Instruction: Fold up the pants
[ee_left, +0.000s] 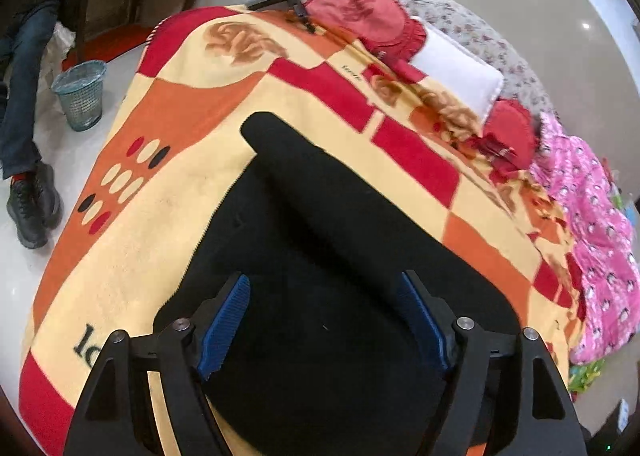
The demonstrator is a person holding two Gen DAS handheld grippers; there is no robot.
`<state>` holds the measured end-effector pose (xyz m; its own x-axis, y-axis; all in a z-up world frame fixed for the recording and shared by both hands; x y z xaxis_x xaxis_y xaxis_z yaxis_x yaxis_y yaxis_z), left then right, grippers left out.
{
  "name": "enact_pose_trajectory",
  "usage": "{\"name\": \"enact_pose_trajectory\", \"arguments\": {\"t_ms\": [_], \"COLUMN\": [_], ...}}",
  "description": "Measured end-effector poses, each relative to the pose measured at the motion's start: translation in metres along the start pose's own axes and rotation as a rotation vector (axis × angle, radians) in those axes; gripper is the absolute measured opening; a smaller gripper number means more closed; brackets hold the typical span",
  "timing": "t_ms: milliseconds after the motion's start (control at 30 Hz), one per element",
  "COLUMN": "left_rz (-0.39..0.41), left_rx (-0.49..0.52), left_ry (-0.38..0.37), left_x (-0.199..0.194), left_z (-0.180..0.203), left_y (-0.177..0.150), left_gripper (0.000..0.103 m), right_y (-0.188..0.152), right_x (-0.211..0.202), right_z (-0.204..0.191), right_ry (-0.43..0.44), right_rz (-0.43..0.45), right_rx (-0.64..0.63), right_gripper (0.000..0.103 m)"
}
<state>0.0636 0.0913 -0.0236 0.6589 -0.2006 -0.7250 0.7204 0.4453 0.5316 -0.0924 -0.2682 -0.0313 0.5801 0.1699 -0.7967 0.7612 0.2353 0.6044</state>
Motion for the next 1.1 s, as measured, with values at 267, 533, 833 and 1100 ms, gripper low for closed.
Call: {"name": "enact_pose_trajectory", "arguments": {"t_ms": [267,533,833,1100], "left_rz": [-0.036,0.000,-0.048,0.020], "left_rx": [-0.017,0.049,0.038,0.126], "left_ry": [0.020,-0.092,-0.031,0.022], "left_x": [0.045,-0.002,-0.029,-0.033], "left_z": [0.016,0.033,-0.027,-0.001], "left_y": [0.022,0.011,-0.061,-0.062], "left_gripper": [0.055,0.007,0.007,0.007], "right_y": [0.017,0.029,0.003,-0.018], "right_x": [-0.001,-0.012,-0.021,-0.051], "right_z": [0.021,0.025,0.027,0.049], "right_ry": [-0.020,-0.052,-0.025,-0.101], "right_rz": [0.036,0.072,0.046,0.058], "right_rx": [0.045,0.048,0.085,0.154], "right_gripper": [0.014,0.014,0.026,0.066]}}
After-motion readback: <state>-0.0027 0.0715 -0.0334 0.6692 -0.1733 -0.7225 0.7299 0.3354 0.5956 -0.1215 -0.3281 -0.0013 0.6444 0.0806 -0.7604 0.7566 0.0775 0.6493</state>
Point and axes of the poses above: each gripper's, at about its wrist camera, not at the fingertips, and x roughly the way its jaws point, z to its right, y to its top, the point moved 8 cm from there along x, roughly the way its jaws point
